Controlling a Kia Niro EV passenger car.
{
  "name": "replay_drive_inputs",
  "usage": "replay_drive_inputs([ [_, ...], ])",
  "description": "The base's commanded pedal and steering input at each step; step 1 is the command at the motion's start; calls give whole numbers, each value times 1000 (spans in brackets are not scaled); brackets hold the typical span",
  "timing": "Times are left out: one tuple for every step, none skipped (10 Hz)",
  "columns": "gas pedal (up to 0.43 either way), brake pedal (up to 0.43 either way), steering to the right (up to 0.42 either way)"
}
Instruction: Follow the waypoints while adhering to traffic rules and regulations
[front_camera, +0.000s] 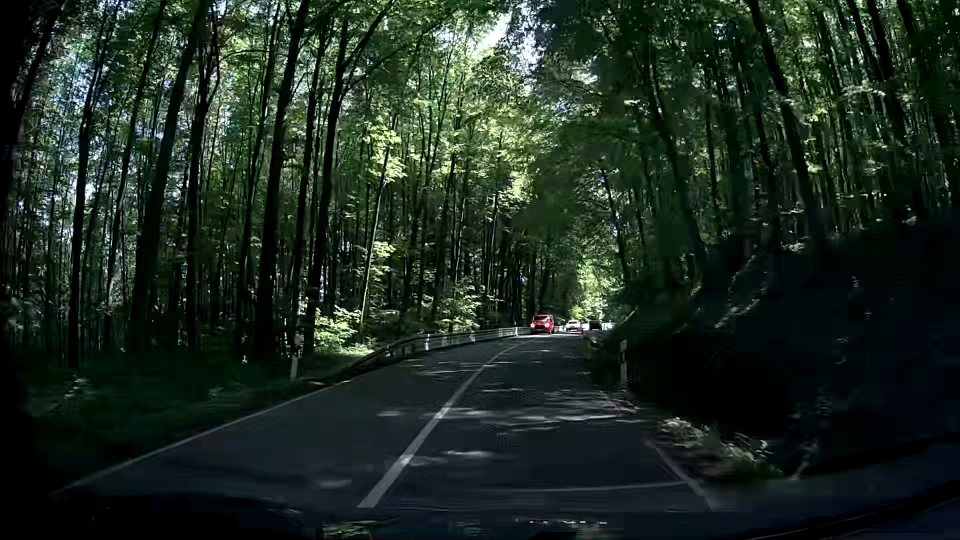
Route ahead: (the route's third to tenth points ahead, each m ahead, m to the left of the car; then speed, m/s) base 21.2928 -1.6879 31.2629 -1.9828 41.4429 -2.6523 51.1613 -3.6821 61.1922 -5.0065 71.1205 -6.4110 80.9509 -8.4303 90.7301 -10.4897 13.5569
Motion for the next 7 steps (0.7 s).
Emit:
replay_drive_inputs([
  [429, 0, 5],
  [421, 0, 6],
  [421, 0, 8],
  [421, 0, 10],
  [421, 0, 12],
  [421, 0, 14],
  [421, 0, 14],
])
